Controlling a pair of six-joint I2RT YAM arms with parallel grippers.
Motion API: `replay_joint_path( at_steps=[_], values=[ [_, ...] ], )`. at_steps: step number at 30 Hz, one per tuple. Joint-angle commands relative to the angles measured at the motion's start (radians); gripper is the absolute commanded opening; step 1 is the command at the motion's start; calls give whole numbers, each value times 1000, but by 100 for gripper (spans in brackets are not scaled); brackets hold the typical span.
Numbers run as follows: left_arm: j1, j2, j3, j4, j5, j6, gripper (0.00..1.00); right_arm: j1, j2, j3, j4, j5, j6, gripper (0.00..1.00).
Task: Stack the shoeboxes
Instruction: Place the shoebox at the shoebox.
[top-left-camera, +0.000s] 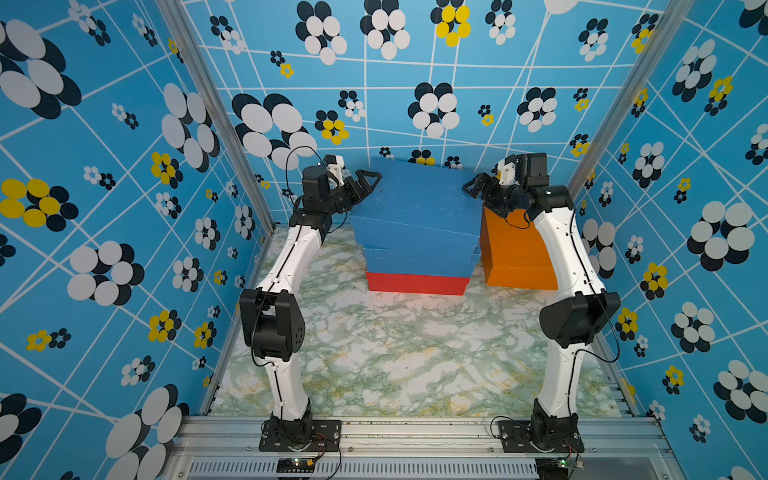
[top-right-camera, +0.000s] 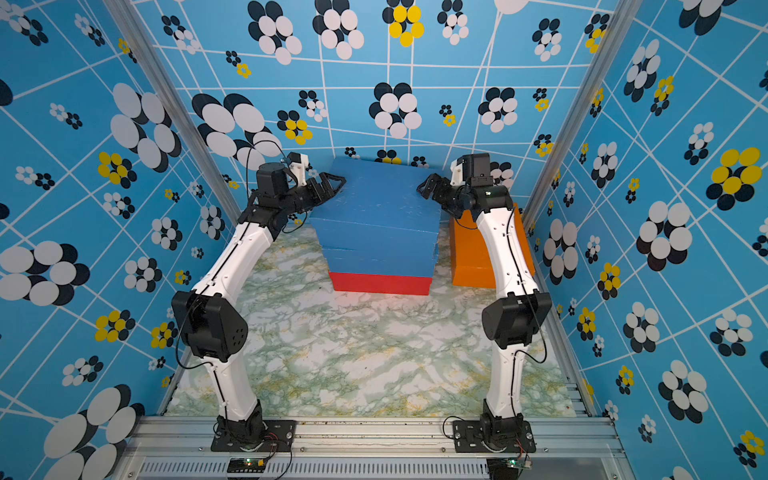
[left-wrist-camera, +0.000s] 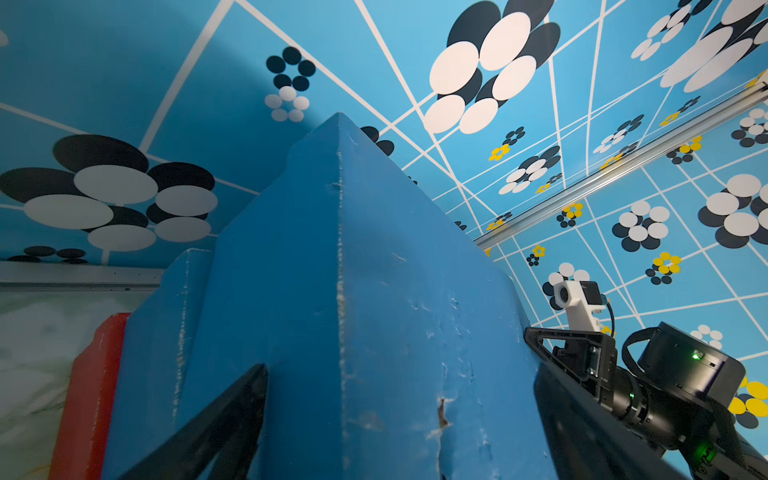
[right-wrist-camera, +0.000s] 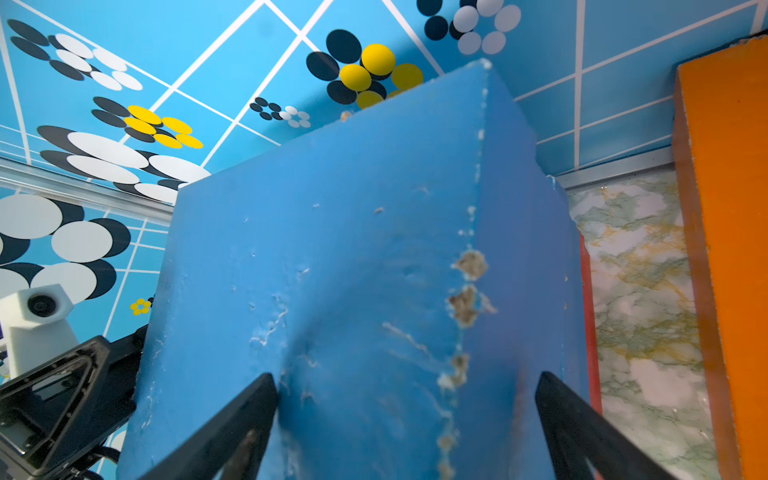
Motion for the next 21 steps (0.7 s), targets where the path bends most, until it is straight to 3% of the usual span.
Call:
replay_joint_path(
  at_steps=[1, 21],
  values=[
    [12, 93, -45, -130, 22, 52, 100, -16, 47, 5, -66, 69, -26, 99],
    [91, 44, -150, 99, 97, -122, 99, -23, 53, 14, -81, 91, -39, 99]
  ],
)
